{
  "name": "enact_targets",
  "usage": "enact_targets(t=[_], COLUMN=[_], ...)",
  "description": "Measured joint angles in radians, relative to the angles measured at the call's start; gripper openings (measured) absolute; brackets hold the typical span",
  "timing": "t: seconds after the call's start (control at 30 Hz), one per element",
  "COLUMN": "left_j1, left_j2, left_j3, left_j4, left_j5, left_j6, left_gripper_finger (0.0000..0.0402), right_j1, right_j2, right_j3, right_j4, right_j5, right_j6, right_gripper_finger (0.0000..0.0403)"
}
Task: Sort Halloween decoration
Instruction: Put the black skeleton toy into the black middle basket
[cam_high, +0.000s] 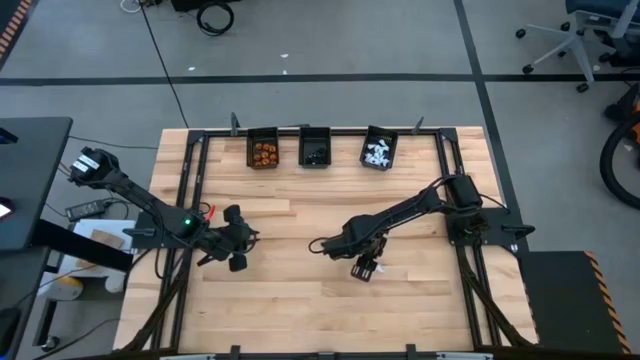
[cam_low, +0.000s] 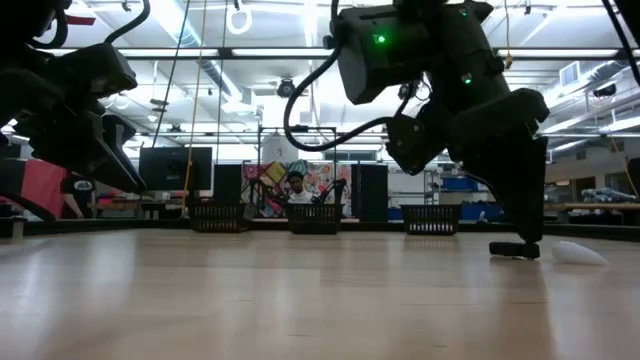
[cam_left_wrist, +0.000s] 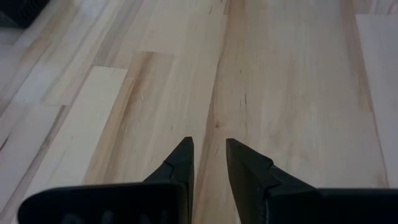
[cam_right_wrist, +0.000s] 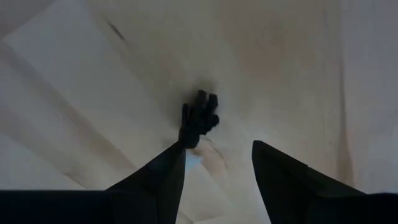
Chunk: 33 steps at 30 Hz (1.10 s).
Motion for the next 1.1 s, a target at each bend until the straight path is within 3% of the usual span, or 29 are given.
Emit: enact_targets(t=[0.33,0.63,1.1], left_j1=[0.0,0.0,0.0], left_j2=[0.0,0.0,0.0], left_j3=[0.0,0.0,0.0], left_j4=[-0.002,-0.002,-0.009], left_j5=[0.0,0.001,0.002], left_j6=[0.01,0.01,0.01], left_gripper_finger=[0.0073,0.0073,0.0073], right_j1=[-0.001,0.014,0.016], right_j2=[0.005,0.027,0.036], right_j3=[-0.003,-0.003,0.013], right_j4=[0.064,0.091,0.071], right_j5=[-0.005,0.016,0.047], right_j6=[0.004,0.005,-0.081], right_gripper_finger=[0.0185,0.0152,0.0048])
